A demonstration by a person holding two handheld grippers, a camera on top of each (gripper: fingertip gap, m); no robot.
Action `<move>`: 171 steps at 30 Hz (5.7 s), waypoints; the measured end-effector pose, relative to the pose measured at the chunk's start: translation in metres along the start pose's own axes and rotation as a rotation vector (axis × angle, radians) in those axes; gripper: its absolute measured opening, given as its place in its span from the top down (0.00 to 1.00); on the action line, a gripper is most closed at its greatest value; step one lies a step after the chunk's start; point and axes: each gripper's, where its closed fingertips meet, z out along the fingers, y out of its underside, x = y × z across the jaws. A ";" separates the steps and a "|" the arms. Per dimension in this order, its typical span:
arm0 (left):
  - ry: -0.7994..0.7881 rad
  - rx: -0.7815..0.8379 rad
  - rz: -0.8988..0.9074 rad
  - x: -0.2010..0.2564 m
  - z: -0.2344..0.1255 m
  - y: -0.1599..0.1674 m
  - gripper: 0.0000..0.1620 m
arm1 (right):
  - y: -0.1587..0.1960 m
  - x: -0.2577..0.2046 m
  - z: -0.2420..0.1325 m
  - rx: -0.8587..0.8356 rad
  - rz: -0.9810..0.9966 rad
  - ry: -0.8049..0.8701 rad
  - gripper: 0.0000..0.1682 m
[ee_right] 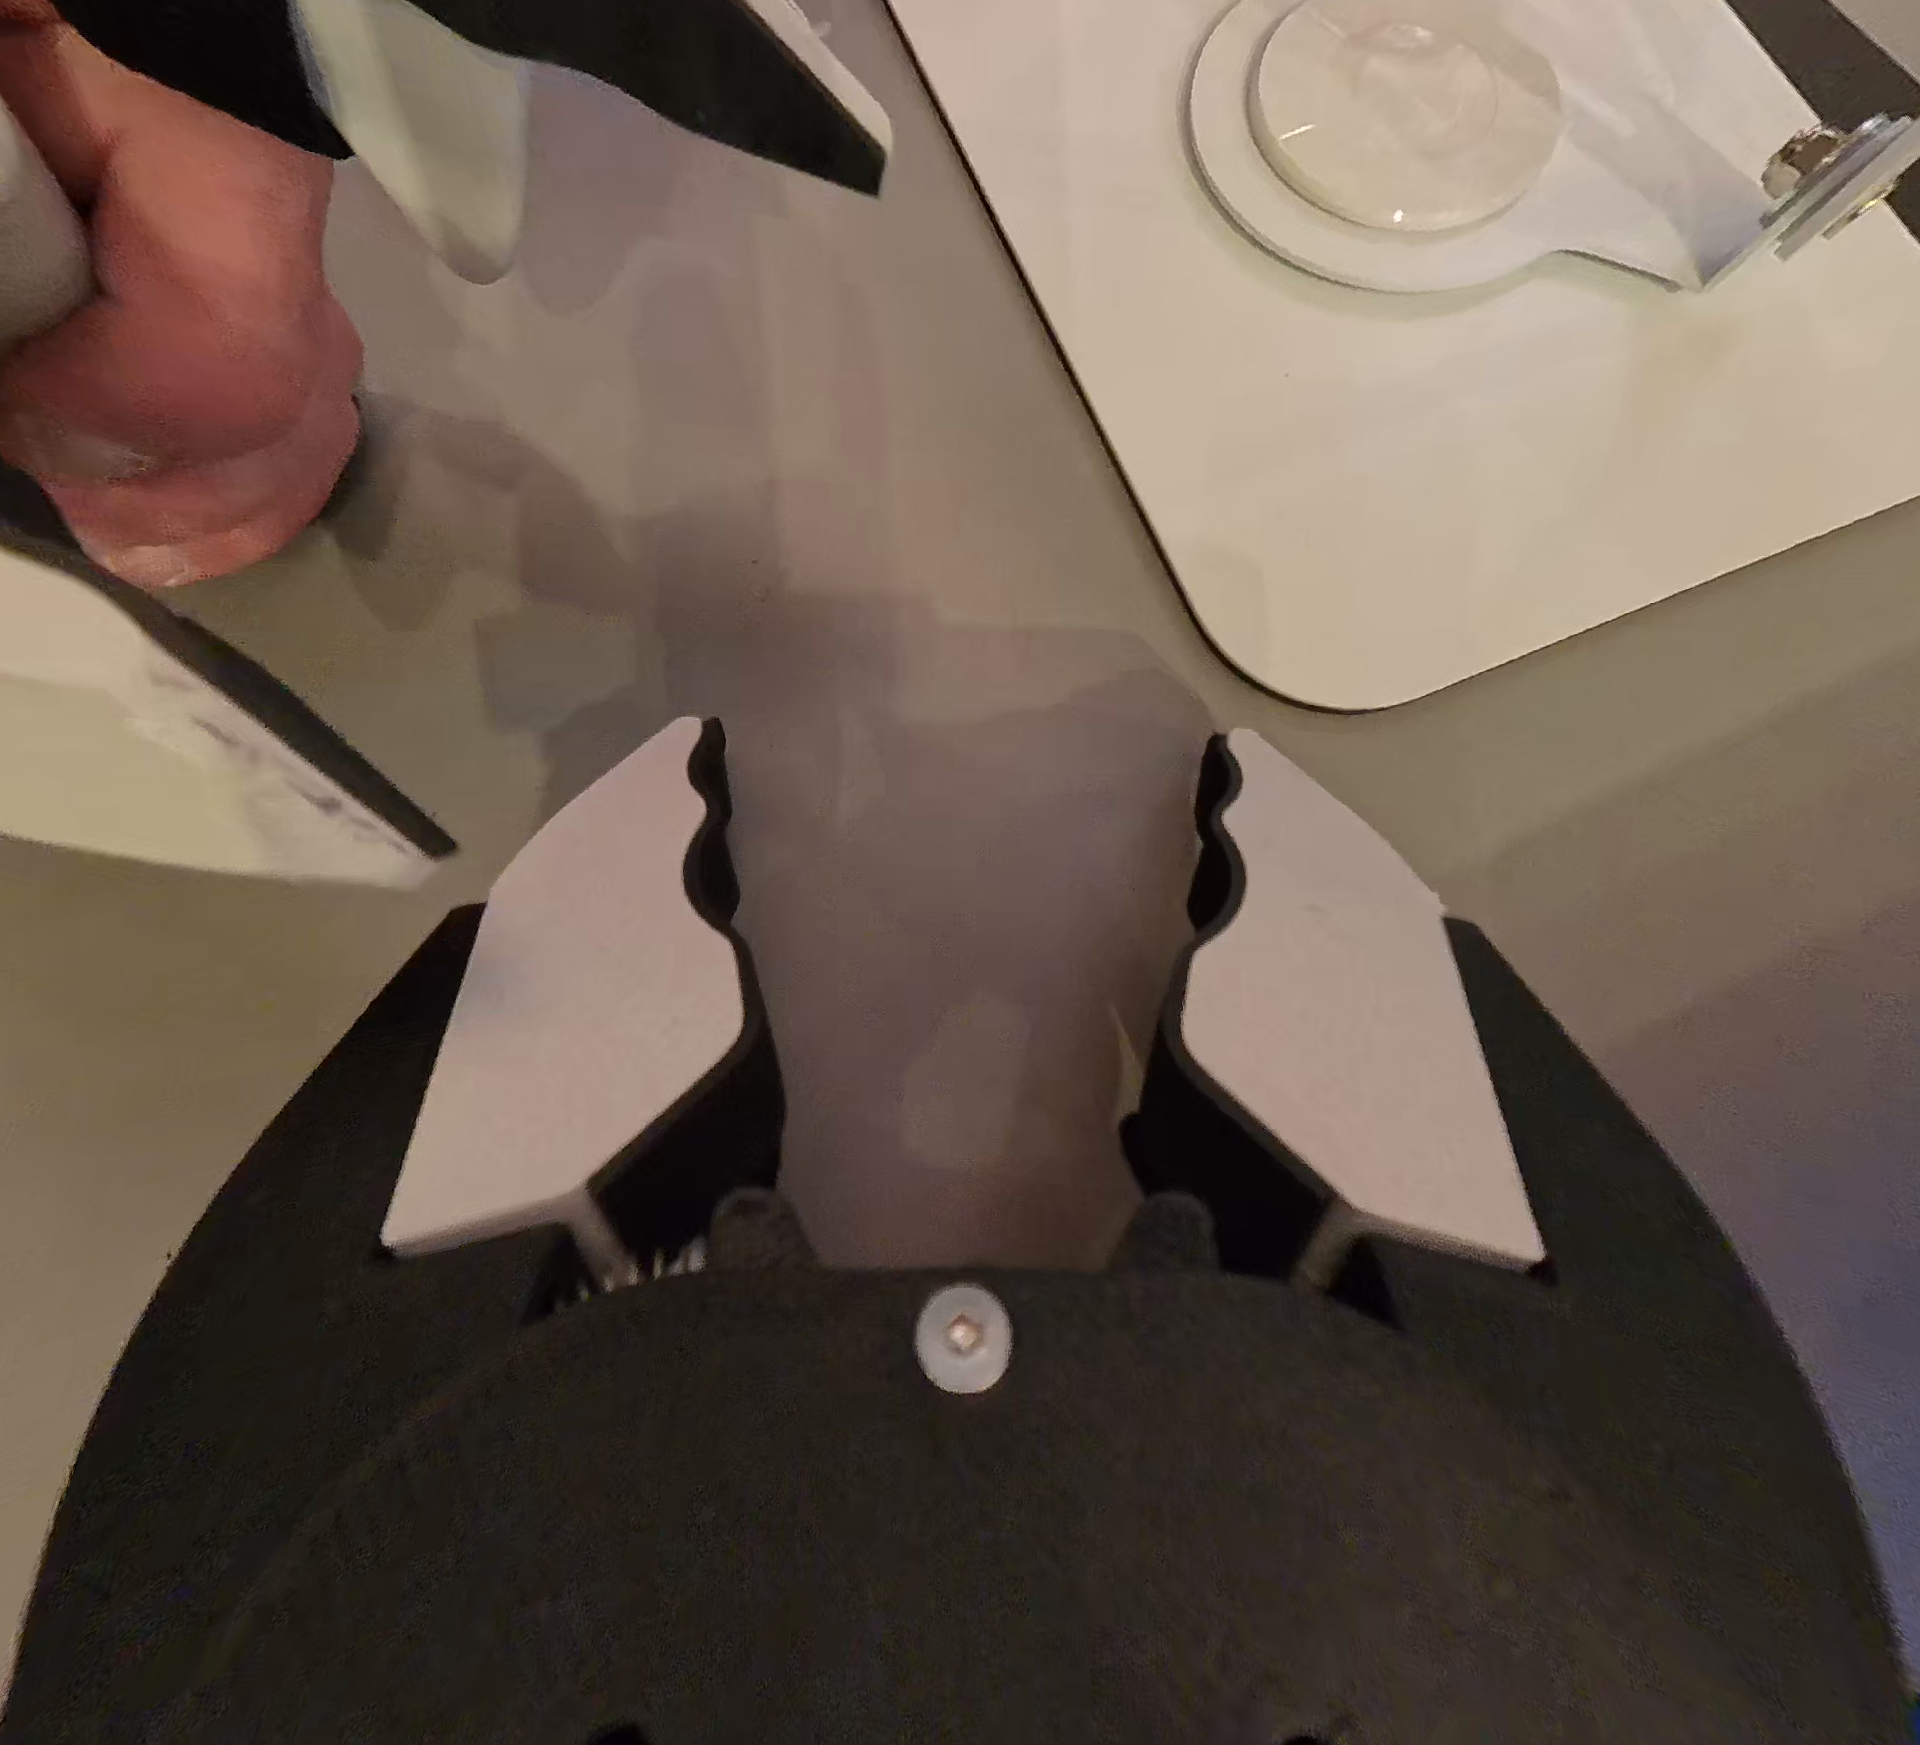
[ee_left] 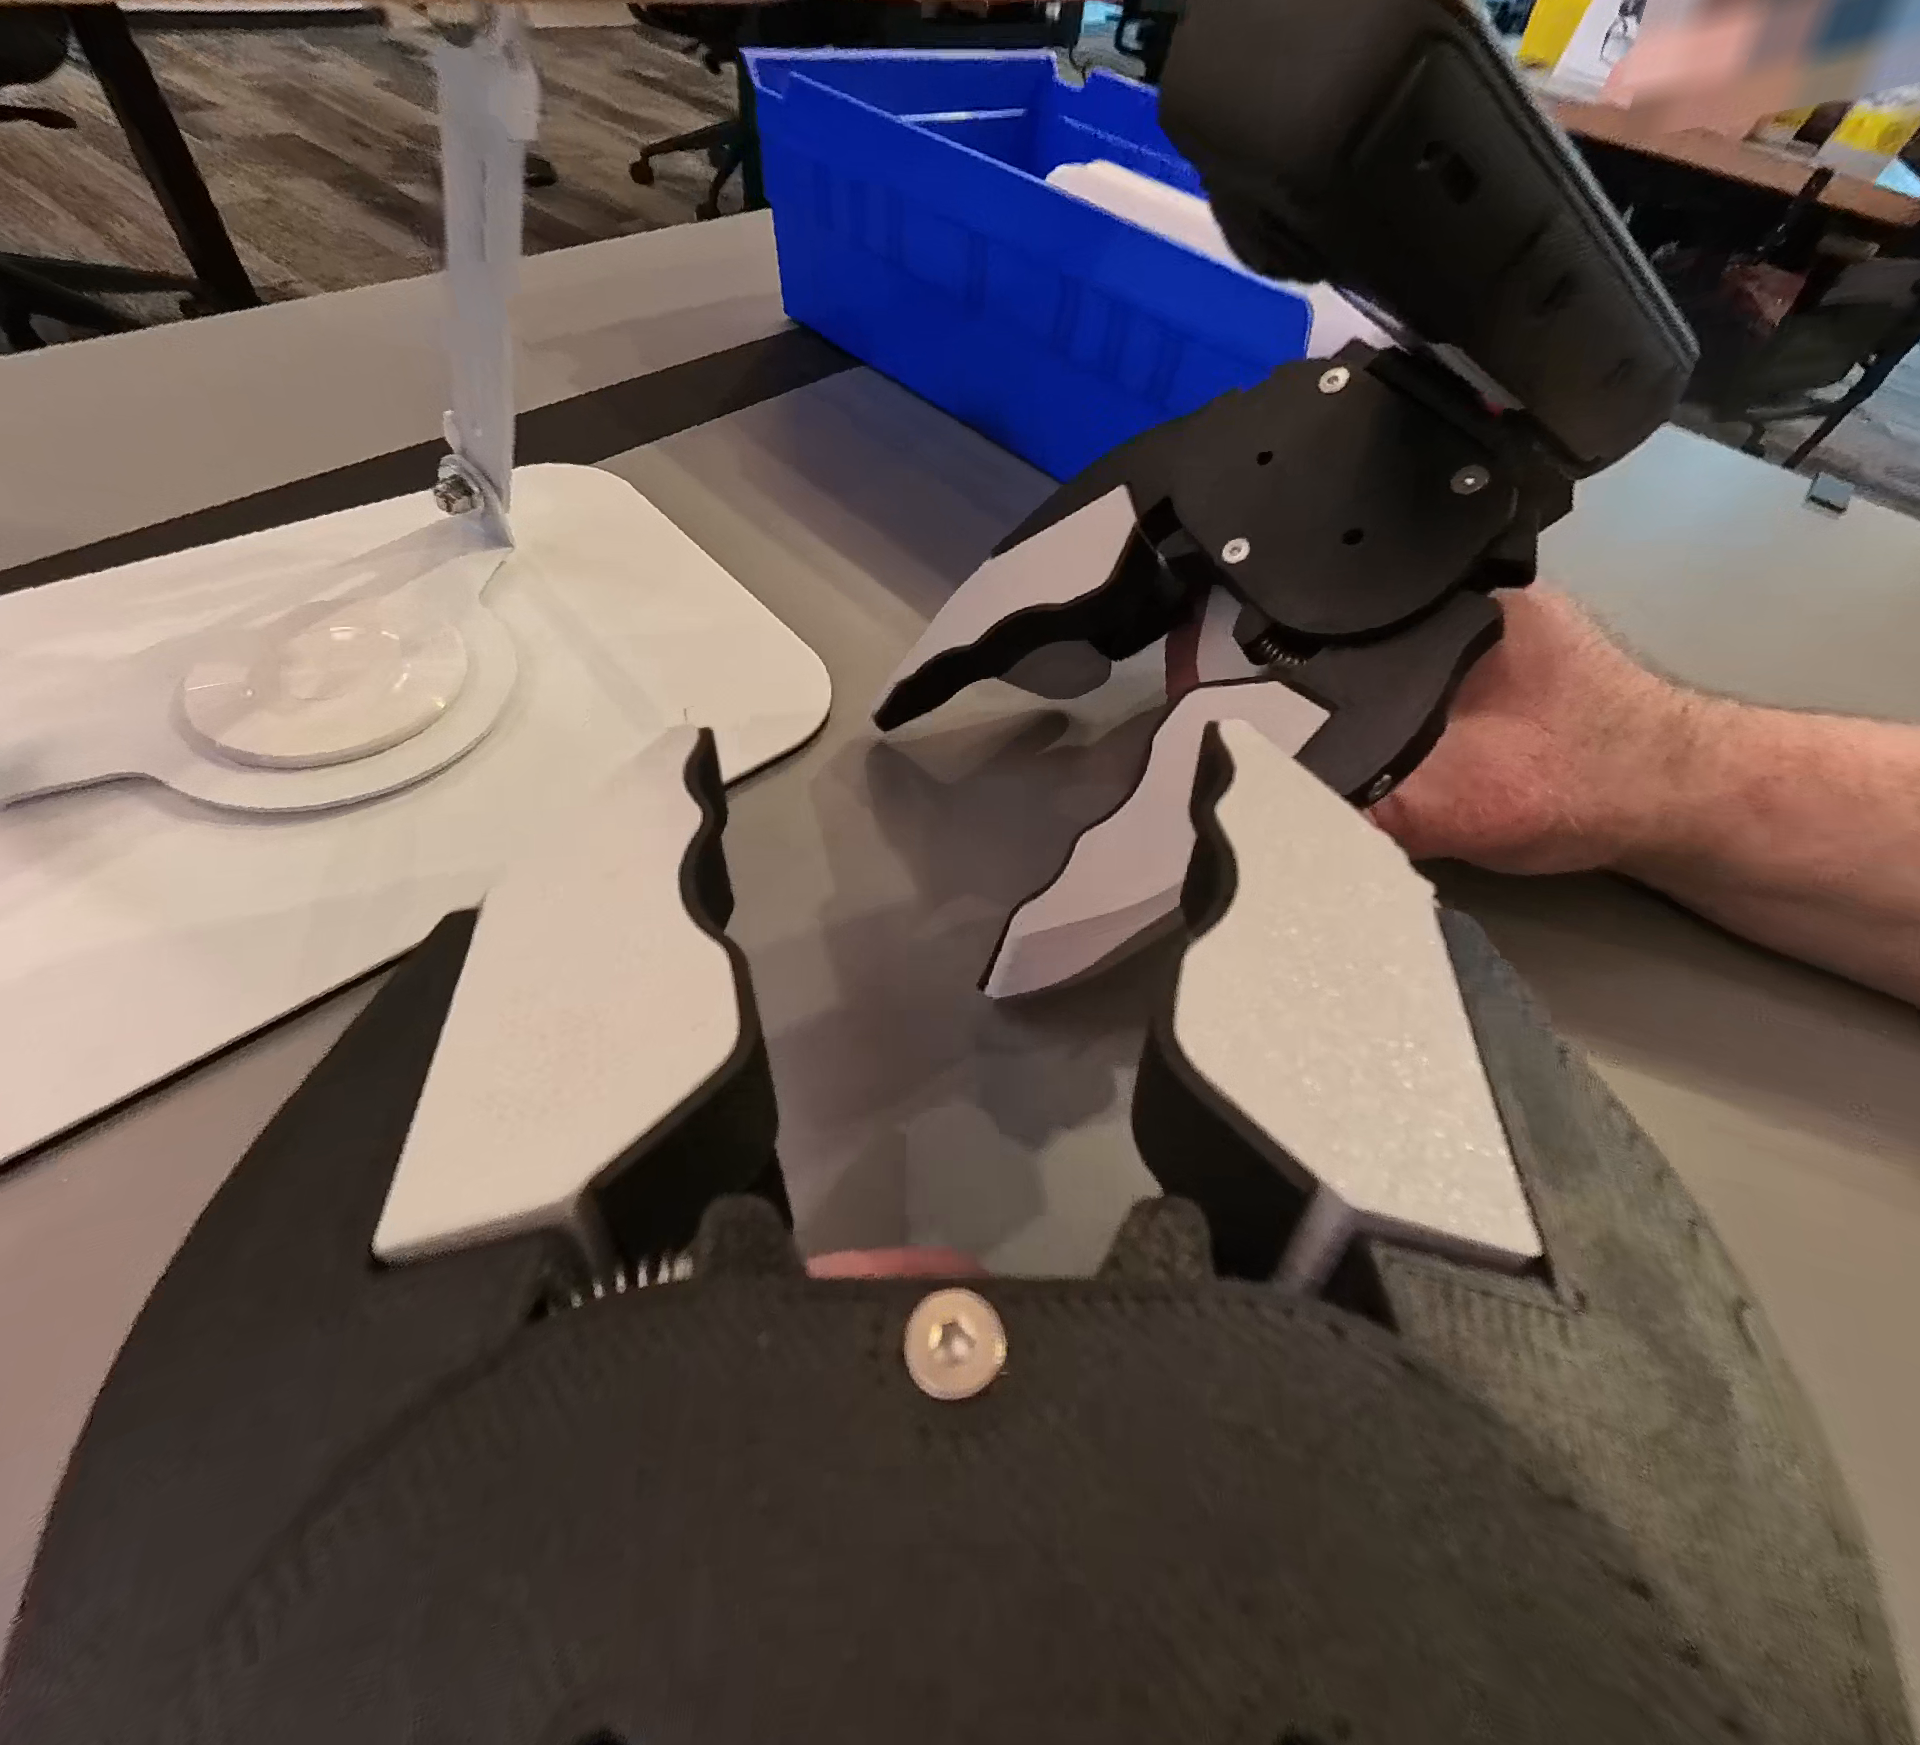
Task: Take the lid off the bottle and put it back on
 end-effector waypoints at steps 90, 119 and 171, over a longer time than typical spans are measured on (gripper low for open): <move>0.156 -0.330 -0.121 -0.071 -0.372 0.111 0.96 | 0.162 0.099 -0.255 0.373 0.321 -0.020 0.96; 0.500 -0.533 0.034 0.023 -0.258 0.090 0.68 | -0.037 0.054 -0.104 0.359 0.168 -0.153 0.71; -0.346 -1.042 0.100 -0.239 -0.267 0.075 0.88 | 0.118 -0.052 -0.212 -0.438 0.099 -0.156 0.90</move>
